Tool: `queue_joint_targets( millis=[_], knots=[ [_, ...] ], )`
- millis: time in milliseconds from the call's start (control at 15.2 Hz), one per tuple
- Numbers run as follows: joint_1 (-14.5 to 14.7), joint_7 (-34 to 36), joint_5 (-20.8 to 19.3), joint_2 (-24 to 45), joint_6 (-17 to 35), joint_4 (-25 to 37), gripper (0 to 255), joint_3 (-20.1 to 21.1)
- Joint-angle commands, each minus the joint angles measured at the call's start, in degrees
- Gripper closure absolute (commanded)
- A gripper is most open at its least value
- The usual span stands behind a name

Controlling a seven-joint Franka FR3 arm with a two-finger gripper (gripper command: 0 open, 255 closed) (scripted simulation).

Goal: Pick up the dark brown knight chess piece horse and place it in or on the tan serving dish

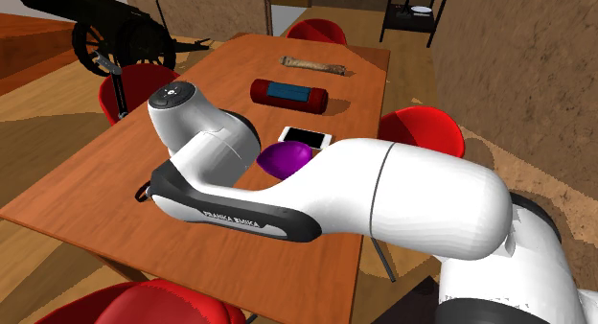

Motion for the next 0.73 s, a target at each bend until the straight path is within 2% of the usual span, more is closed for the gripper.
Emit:
queue_joint_targets(
  millis=[0,132,660],
  knots=[
    [0.0,0.0,0.0,0.01,0.0,-0.01,255,0.0],
    [0.0,0.0,0.0,0.02,0.01,-0.01,255,0.0],
    [0.51,-0.72,0.16,0.4,-6.29,6.71,255,0.15]
  ],
)
